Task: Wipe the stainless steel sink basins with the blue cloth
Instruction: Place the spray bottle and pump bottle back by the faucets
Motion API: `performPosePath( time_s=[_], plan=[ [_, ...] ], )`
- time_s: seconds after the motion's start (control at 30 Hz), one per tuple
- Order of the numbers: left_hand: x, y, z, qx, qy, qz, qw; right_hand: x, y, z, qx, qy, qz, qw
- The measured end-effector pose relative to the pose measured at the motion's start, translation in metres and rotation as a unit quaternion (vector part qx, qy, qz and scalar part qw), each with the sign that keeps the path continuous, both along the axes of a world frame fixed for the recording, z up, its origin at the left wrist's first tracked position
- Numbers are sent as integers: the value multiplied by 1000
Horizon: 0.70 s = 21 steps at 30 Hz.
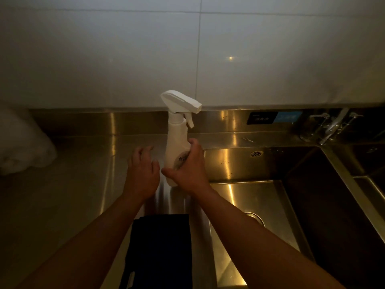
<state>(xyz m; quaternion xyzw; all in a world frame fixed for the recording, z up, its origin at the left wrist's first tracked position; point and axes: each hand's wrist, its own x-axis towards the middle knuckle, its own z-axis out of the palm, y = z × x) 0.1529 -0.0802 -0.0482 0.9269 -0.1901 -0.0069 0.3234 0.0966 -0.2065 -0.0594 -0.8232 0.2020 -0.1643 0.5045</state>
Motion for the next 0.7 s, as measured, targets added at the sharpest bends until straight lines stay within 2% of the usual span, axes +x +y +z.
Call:
performPosePath(
  time_s=[0.3,0.43,0.7],
  plan=[
    [25,35,-7,-4,0,7,1000,34,25,-4,79,26,147,986],
    [33,49,-11,-9,10,18,1000,44,32,-7,79,56,202,975],
    [42,62,-18,-15,11,24,1000,50,42,-20,79,70,240,965]
  ],
)
